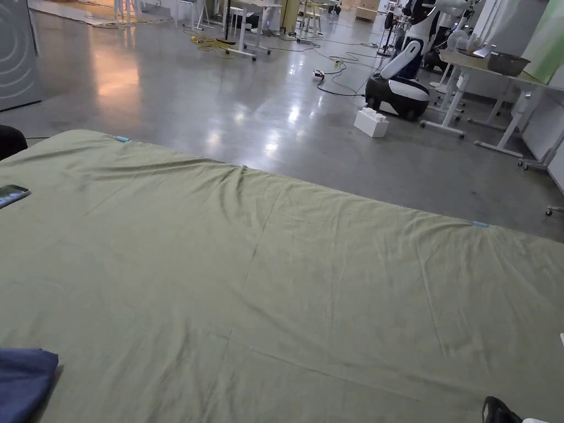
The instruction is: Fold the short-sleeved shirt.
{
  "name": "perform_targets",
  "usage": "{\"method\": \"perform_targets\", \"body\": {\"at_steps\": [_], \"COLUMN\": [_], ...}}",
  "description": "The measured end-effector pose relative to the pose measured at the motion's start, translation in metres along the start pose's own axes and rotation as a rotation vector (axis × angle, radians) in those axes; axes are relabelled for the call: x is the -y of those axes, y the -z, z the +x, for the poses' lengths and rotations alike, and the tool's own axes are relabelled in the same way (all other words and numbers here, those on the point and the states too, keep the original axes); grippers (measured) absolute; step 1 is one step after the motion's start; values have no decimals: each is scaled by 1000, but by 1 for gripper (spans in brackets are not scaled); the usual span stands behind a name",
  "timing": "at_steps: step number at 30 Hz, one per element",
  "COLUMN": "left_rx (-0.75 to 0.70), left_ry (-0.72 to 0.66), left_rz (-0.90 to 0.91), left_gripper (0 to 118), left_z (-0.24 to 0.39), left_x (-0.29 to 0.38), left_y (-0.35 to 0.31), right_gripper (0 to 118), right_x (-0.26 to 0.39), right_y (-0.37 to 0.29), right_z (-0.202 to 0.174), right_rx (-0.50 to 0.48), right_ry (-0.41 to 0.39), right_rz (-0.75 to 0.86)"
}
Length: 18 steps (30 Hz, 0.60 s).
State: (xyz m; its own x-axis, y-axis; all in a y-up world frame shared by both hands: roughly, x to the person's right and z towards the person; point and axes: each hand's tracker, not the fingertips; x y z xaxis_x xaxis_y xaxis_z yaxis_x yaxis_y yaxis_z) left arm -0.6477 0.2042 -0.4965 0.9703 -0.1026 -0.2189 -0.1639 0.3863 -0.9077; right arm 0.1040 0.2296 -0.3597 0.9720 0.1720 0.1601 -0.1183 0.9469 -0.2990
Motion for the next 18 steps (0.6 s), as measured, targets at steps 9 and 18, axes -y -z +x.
{"method": "perform_targets", "body": {"at_steps": [9, 18], "left_rx": [-230, 65], "left_ry": [73, 69], "left_rz": [514, 821], "left_gripper": [71, 71], "left_z": [71, 210], "left_x": [17, 72], "left_y": [-50, -90], "right_gripper": [2, 2], "right_x": [-5, -10], "right_y": [10, 19], "right_z": [5, 6], "right_rx": [12, 16], "right_ry": [28, 67], "right_rz": [9, 19]}}
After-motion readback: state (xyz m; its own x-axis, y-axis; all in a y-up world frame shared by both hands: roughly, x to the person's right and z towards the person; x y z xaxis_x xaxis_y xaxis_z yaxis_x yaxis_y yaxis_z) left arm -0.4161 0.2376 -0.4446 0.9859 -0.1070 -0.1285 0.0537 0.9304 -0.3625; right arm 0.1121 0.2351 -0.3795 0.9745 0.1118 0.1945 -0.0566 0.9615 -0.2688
